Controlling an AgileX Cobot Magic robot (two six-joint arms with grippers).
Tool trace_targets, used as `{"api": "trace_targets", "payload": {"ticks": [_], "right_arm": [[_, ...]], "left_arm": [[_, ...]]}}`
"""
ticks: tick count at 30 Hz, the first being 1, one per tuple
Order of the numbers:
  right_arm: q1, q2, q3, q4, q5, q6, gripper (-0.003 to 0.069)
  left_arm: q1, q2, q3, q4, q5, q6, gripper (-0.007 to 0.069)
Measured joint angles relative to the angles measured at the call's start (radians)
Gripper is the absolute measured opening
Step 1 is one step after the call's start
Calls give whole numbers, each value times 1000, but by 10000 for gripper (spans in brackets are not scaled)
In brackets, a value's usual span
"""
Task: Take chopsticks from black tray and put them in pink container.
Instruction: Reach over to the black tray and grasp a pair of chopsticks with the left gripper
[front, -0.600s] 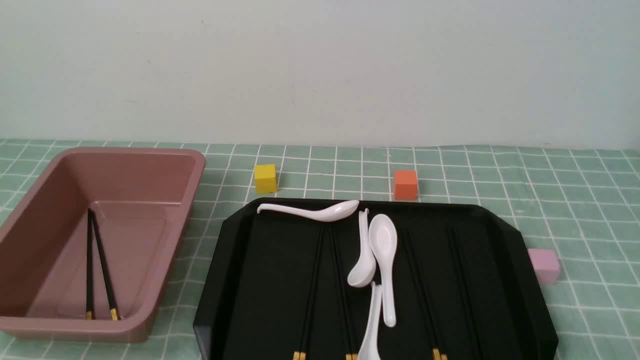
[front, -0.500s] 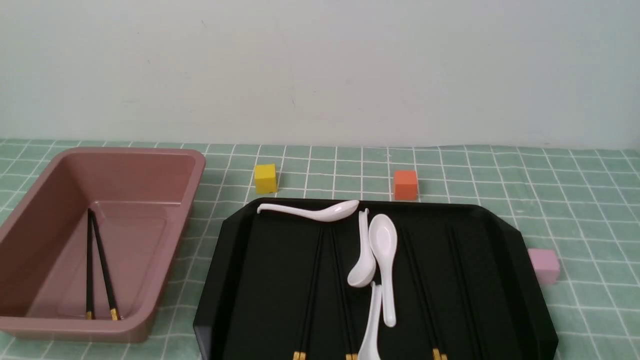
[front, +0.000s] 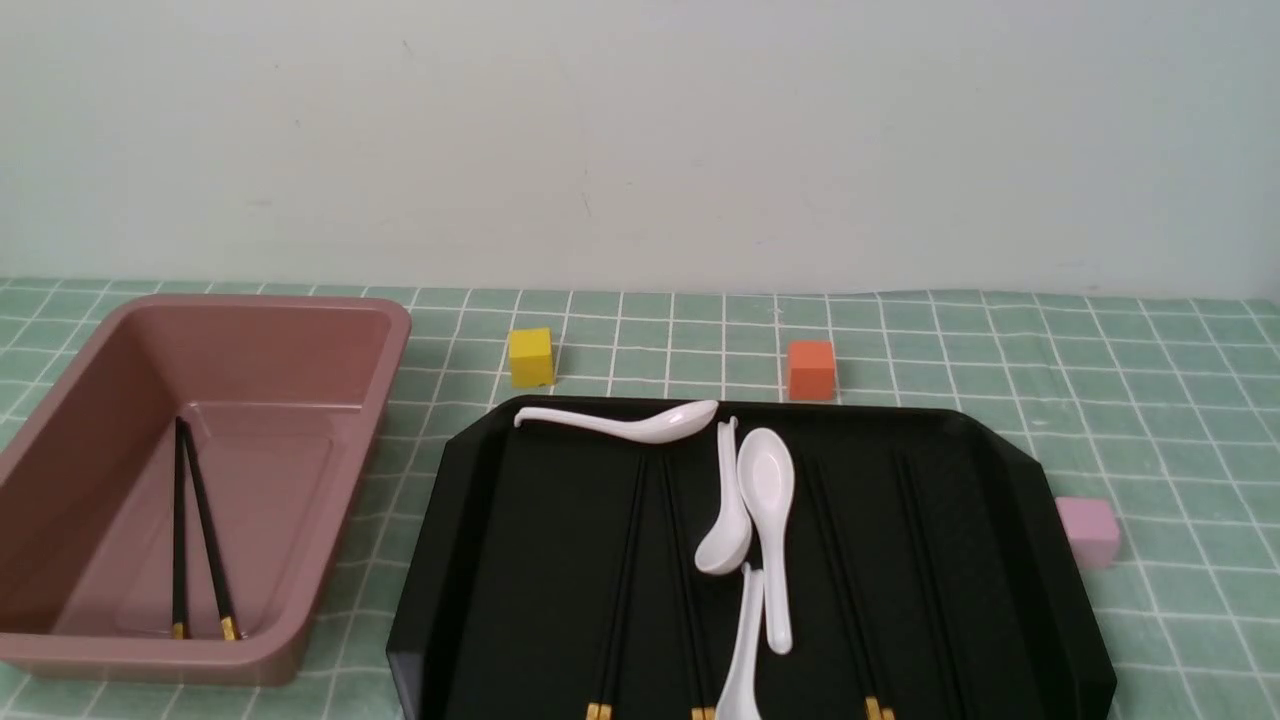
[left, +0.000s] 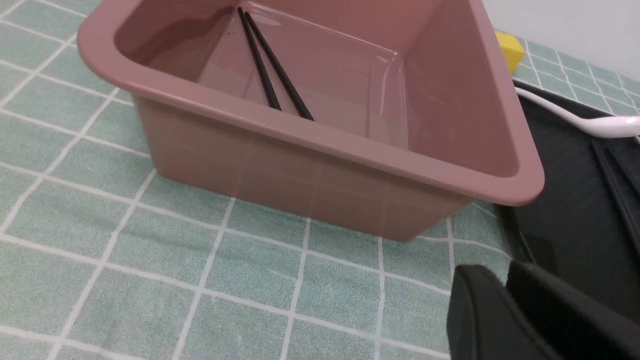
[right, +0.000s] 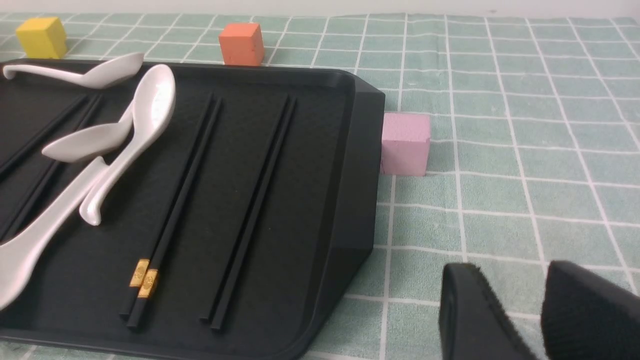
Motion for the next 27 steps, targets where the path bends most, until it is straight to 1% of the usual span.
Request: {"api": "trace_targets", "payload": {"ticks": [14, 16, 17, 18, 19, 20, 21, 22, 23, 24, 25, 27], "right_arm": [[0, 0, 0, 0, 0, 0, 240], [0, 0, 0, 0, 0, 0, 240], [0, 0, 0, 0, 0, 0, 240], [0, 0, 0, 0, 0, 0, 240], [0, 0, 0, 0, 0, 0, 240], [0, 0, 0, 0, 0, 0, 240], [0, 0, 0, 0, 0, 0, 240], [0, 0, 0, 0, 0, 0, 240], [0, 0, 0, 0, 0, 0, 240], [0, 0, 0, 0, 0, 0, 240], [0, 0, 0, 0, 0, 0, 240], [0, 0, 0, 0, 0, 0, 240]], "left_arm": [[0, 0, 0, -10, 0, -5, 102], [0, 0, 0, -82, 0, -50, 103], [0, 0, 0, -135, 0, -93, 103], [0, 0, 0, -252, 0, -159, 103], [0, 0, 0, -288, 0, -194, 104], [0, 0, 0, -435, -1, -275, 106], [0, 0, 0, -435, -1, -285, 106], [0, 0, 0, -556, -10, -357, 108], [0, 0, 0, -622, -19, -387, 108], [0, 0, 0, -643, -26, -403, 108], [0, 0, 0, -705, -69, -427, 110], [0, 0, 0, -751, -117, -439, 109]]}}
